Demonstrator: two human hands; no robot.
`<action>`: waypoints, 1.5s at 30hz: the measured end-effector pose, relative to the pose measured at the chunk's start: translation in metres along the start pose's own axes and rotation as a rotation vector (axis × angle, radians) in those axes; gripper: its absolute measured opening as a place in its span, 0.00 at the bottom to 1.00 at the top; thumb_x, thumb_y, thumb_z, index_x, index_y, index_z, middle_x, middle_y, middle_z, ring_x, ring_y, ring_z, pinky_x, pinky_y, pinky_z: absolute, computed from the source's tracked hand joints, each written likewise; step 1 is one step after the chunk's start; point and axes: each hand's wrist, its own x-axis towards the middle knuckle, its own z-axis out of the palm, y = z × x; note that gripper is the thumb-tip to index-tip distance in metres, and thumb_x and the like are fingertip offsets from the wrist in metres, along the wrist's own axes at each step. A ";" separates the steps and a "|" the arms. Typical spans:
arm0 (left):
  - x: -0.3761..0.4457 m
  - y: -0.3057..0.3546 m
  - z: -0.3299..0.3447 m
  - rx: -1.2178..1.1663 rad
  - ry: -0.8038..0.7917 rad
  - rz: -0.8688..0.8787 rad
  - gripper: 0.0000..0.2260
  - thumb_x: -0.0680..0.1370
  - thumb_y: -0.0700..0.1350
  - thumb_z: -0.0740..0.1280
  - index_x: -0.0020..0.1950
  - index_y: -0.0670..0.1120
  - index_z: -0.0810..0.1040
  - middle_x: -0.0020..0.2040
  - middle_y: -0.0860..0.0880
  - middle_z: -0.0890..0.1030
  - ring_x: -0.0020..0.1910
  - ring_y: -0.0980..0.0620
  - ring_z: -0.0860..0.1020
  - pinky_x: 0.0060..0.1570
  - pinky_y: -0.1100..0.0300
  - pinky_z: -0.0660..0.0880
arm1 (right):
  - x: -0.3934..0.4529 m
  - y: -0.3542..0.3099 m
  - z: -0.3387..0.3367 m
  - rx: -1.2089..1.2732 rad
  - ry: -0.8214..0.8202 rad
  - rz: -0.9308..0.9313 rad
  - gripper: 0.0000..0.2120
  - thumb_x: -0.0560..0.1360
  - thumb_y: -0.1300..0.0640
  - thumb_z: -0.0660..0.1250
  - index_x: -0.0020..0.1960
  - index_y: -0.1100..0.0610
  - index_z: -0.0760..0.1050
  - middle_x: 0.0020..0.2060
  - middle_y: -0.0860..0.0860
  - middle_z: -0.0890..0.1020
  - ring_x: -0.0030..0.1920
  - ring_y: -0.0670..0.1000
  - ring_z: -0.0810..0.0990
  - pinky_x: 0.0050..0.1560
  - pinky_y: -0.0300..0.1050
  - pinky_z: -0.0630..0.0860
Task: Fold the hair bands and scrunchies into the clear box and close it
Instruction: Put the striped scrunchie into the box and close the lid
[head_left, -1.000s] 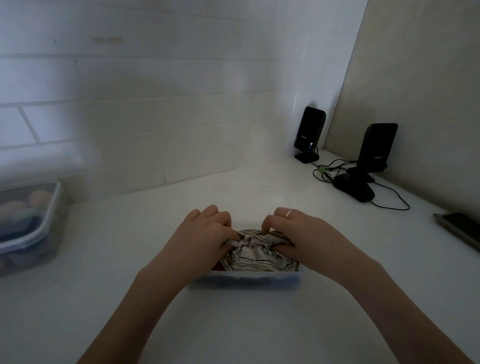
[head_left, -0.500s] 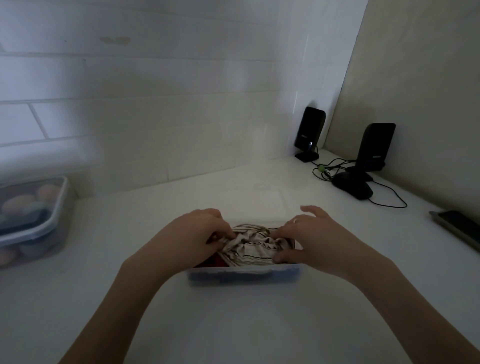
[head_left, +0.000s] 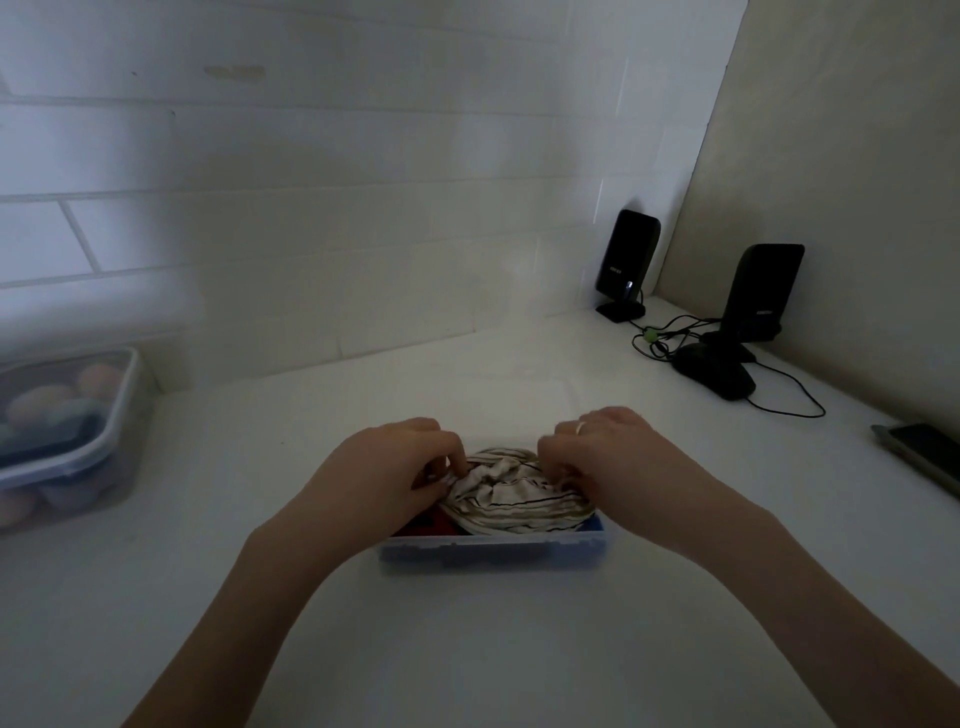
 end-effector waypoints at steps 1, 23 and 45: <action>-0.001 -0.002 -0.001 -0.022 0.005 0.011 0.05 0.73 0.44 0.67 0.46 0.55 0.78 0.43 0.58 0.75 0.40 0.58 0.73 0.38 0.65 0.69 | 0.001 0.000 0.000 0.039 -0.029 -0.017 0.16 0.68 0.70 0.64 0.44 0.48 0.75 0.36 0.42 0.72 0.38 0.48 0.70 0.54 0.44 0.67; 0.001 0.004 -0.002 -0.151 -0.086 0.072 0.24 0.69 0.44 0.73 0.58 0.60 0.67 0.55 0.59 0.67 0.44 0.57 0.76 0.43 0.61 0.77 | 0.002 -0.005 -0.012 0.037 -0.107 -0.006 0.30 0.72 0.39 0.64 0.71 0.37 0.58 0.56 0.45 0.79 0.55 0.51 0.78 0.54 0.45 0.74; 0.017 0.002 -0.006 -0.023 -0.304 0.061 0.22 0.70 0.40 0.70 0.63 0.53 0.76 0.59 0.51 0.78 0.53 0.53 0.77 0.54 0.65 0.72 | 0.016 -0.010 -0.008 0.125 -0.319 0.002 0.18 0.73 0.51 0.67 0.62 0.46 0.76 0.50 0.49 0.83 0.48 0.51 0.79 0.45 0.43 0.75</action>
